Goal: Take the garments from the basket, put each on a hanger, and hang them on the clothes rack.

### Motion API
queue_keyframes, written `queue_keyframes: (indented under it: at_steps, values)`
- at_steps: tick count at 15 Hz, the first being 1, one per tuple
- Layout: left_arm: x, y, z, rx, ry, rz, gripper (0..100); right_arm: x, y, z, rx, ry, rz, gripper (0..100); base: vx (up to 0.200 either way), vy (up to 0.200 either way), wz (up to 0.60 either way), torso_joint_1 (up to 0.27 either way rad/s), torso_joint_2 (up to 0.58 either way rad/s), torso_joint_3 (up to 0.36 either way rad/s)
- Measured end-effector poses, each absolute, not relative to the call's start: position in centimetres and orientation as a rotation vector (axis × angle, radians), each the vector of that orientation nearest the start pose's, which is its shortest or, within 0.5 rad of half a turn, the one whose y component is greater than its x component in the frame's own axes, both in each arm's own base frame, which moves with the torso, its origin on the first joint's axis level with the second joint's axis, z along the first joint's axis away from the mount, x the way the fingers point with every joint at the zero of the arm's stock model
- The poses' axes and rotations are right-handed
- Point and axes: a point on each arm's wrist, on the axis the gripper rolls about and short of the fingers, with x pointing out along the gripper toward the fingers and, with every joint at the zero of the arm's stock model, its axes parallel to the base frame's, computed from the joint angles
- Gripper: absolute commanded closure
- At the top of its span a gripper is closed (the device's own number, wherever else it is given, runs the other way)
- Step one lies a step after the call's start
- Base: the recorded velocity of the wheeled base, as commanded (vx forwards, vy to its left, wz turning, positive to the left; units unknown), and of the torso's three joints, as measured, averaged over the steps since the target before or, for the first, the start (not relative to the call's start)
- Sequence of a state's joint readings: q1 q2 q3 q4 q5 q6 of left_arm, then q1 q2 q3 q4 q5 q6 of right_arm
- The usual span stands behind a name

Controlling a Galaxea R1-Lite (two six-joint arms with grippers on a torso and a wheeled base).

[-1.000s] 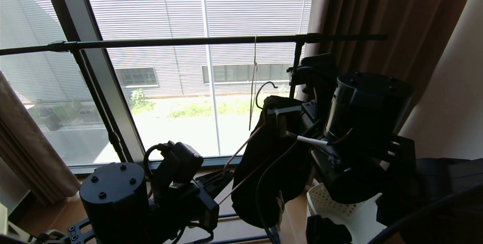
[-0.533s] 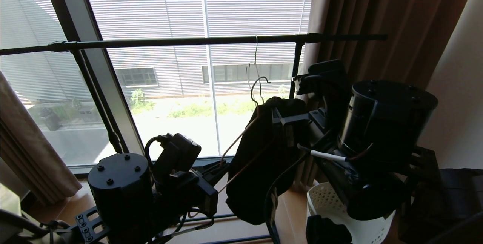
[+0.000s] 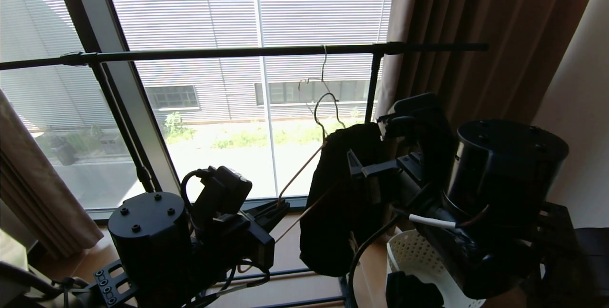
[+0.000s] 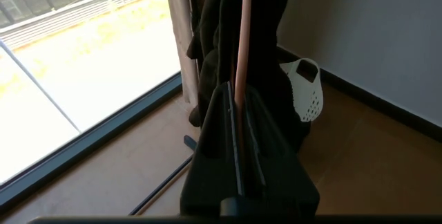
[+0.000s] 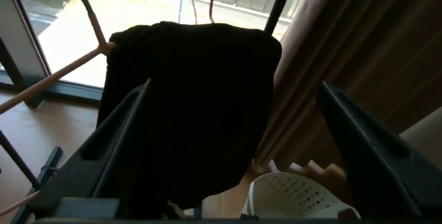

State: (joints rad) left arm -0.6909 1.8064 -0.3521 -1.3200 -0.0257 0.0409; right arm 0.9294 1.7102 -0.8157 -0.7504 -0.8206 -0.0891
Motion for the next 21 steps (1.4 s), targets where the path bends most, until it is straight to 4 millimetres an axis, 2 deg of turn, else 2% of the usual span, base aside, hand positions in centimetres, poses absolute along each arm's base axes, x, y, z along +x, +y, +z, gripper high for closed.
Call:
queue_keyframes:
  at_steps: [3, 6, 14, 21]
  values:
    - [20.4, -16.8, 11.1, 0.086, 0.127, -0.729, 100, 18.6, 22.3, 19.8, -0.233, 0.122, 0.196, 0, 0.0, 0.0, 0.0, 0.0, 0.0, 0.0]
    - [20.4, -15.6, 10.8, 0.076, 0.136, -0.768, 100, 18.4, 19.8, 20.3, -0.269, 0.199, 0.342, 0, 0.0, 0.0, 0.0, 0.0, 0.0, 0.0]
    - [19.9, -11.6, 10.5, 0.041, 0.175, -0.937, 100, 20.2, 13.6, 21.0, -0.386, 0.328, 0.755, 0, 0.0, 0.0, 0.0, 0.0, 0.0, 0.0]
    - [19.8, -10.9, 10.6, 0.073, 0.149, -1.033, 100, 21.6, 10.7, 24.6, -0.503, 0.328, 0.978, 0, 0.0, 0.0, 0.0, 0.0, 0.0, 0.0]
